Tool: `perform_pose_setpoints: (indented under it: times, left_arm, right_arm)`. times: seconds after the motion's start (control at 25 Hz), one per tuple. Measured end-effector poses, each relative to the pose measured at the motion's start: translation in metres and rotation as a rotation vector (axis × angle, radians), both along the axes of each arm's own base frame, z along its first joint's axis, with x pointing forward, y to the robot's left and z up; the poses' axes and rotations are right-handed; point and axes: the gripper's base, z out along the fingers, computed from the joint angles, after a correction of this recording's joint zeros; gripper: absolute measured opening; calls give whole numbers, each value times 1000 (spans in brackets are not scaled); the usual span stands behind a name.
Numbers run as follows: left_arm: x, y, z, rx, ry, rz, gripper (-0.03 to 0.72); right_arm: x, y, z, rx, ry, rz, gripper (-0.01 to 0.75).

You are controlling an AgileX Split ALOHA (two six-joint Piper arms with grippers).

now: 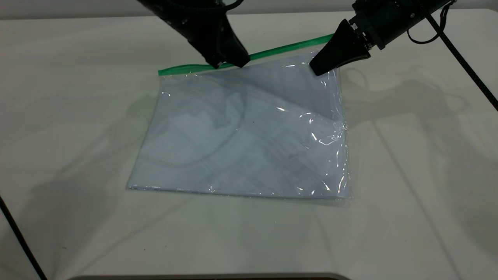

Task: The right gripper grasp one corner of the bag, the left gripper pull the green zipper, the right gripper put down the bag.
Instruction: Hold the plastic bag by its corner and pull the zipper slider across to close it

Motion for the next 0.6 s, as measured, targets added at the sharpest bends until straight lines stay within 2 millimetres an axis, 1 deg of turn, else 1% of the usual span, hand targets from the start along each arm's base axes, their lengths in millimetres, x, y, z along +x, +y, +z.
perform_pose_setpoints:
  times: [0.2, 0.4, 0.6]
  left_arm:
    - [4, 13, -2, -4, 16, 22, 70]
    - [10, 32, -12, 12, 32, 53, 69]
    - [13, 45, -16, 18, 38, 77, 69]
  right_arm:
    - [0, 0, 0, 1, -1, -2, 36]
    - [0, 0, 0, 2, -2, -3, 36]
    - [0, 0, 0, 2, -4, -2, 36]
